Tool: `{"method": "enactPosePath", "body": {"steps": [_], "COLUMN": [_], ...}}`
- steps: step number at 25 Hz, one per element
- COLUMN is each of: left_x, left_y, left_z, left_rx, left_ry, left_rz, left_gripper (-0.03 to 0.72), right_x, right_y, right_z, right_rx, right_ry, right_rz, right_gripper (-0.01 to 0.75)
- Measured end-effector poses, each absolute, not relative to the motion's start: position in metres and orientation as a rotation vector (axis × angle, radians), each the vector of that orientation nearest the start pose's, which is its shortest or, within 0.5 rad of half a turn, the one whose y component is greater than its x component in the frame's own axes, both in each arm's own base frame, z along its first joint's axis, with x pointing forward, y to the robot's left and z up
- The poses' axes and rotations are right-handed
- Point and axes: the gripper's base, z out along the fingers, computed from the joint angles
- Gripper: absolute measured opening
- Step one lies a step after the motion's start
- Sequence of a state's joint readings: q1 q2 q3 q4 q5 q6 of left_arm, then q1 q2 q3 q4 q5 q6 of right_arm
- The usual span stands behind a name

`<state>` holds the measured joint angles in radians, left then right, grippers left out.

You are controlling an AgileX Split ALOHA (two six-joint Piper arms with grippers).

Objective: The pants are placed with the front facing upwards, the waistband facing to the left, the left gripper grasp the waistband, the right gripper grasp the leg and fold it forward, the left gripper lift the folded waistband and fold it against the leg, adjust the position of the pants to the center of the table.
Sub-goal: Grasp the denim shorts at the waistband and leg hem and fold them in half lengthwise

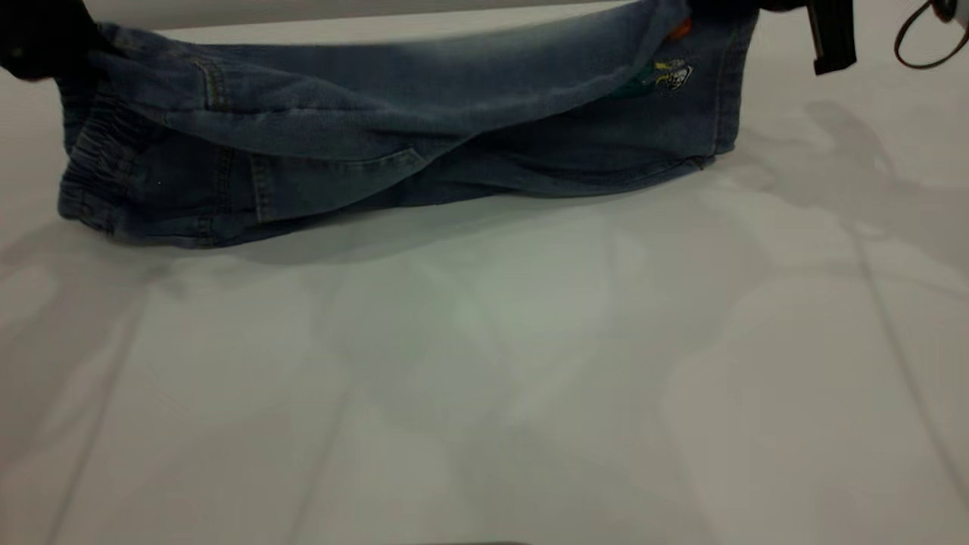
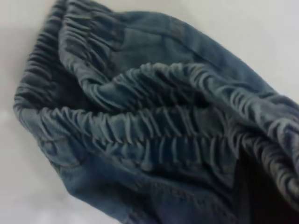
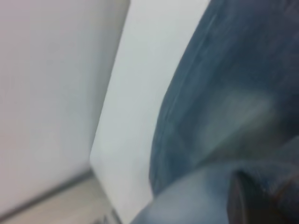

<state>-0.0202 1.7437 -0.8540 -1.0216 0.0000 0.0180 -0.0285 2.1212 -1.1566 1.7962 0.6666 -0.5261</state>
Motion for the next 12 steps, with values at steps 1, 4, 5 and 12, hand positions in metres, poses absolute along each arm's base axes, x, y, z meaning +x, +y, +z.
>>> {"method": "enactPosePath", "body": {"steps": [1, 4, 5, 12], "left_x": [0.341, 0.343, 0.344, 0.360], "left_y": [-0.006, -0.003, -0.003, -0.002], "left_z": [0.158, 0.143, 0.138, 0.114], "left_rx": [-1.182, -1.261, -1.273, -1.300], "left_ry": [2.134, 2.120, 2.126, 2.153], "left_rz": [-0.473, -0.443, -0.432, -0.396], "left_gripper": [0.059, 0.059, 0.059, 0.063], "right_x": [0.417, 0.428, 0.431, 0.452], "right_y": [0.042, 0.043, 0.044, 0.061], "right_z": [0.113, 0.099, 0.093, 0.071], "right_rx": [1.285, 1.312, 1.316, 1.353], "right_ry": [2.173, 2.175, 2.180, 2.187], "right_rz": [1.350, 1.355, 1.359, 1.402], "right_gripper": [0.029, 0.029, 0.029, 0.032]}}
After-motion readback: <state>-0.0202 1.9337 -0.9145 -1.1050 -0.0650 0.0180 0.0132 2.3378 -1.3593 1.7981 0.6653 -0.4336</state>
